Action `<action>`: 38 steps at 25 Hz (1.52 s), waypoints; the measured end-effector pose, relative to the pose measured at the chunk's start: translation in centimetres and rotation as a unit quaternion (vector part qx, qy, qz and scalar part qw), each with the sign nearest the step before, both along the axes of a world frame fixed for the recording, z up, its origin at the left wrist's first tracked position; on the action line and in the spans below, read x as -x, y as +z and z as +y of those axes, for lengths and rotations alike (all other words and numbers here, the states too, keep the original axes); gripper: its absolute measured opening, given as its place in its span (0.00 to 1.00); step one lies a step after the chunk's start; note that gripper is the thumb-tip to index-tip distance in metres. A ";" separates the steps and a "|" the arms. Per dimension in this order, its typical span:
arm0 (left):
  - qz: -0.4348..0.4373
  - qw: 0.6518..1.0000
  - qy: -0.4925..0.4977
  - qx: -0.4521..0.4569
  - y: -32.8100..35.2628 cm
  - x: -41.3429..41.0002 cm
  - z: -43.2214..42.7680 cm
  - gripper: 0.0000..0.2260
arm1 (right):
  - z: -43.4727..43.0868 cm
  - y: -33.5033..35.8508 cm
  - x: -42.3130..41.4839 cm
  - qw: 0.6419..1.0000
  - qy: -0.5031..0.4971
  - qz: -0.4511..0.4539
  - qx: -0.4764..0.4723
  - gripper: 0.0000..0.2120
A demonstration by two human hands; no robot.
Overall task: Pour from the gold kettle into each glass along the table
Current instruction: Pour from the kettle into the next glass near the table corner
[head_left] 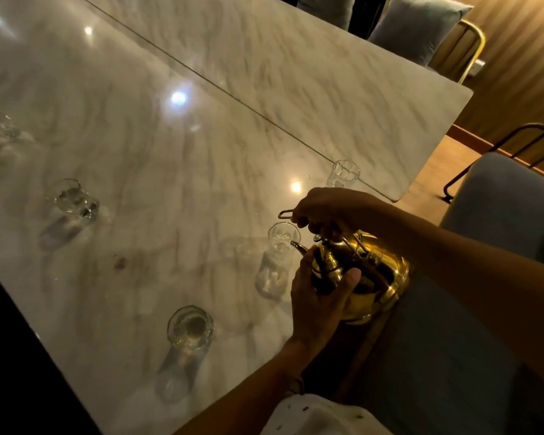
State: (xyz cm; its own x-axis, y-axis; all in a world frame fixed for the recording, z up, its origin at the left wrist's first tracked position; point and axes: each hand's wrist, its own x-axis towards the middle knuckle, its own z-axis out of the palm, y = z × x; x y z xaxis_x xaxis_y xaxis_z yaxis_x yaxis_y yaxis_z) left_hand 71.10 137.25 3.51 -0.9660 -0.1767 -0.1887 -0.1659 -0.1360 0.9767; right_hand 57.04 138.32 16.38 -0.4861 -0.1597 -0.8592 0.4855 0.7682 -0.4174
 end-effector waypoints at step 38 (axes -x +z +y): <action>-0.002 0.999 -0.027 -0.044 1.8 0.0 0.7 0.21 | -0.1 1.3 -0.2 0.995 0.050 0.060 -0.061 0.14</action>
State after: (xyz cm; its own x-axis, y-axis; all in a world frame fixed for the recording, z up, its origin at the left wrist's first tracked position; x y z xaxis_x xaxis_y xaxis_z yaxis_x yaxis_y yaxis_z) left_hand 71.07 137.94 5.31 -0.9730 -0.1058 -0.2052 -0.1794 -0.2127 0.9605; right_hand 57.24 138.26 17.64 -0.5741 -0.1108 -0.8113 0.3565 0.8582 -0.3695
